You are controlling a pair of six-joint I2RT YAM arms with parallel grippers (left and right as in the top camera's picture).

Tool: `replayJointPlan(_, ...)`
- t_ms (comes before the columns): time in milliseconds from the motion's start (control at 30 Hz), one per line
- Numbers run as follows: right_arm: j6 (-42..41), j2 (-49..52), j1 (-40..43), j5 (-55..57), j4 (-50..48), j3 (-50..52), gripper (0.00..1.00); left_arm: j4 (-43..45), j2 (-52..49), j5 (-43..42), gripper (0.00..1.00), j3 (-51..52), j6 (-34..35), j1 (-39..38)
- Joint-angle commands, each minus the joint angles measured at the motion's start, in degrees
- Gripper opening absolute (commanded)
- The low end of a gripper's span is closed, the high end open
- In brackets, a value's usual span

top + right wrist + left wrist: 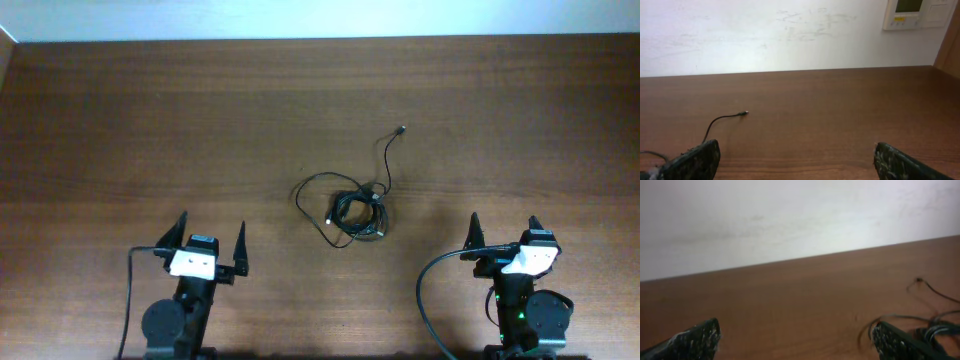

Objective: Untangle cables

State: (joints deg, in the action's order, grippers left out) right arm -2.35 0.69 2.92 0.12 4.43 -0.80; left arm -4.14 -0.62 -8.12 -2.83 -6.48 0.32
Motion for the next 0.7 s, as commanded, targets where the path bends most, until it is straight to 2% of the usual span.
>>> replayJointPlan(0, 0.4, -0.3, -0.3, 0.1, 0.1, 0.5, 0.98, -0.9, 0.2, 0.0, 0.99, -3.7, -0.7, -0.3)
replayJointPlan(367, 0.4, -0.3, -0.3, 0.1, 0.1, 0.5, 0.98, -2.1, -0.1, 0.7, 0.99, -5.1, -0.7, -0.3)
replayJointPlan(533, 0.4, -0.3, -0.3, 0.1, 0.1, 0.5, 0.98, -9.6, 0.0, 1.2, 0.99, -4.6, -0.7, -0.3)
replayJointPlan(667, 0.4, -0.3, -0.3, 0.1, 0.1, 0.5, 0.98, -9.6, 0.0, 6.0, 0.99, -2.0, -0.6, -0.3)
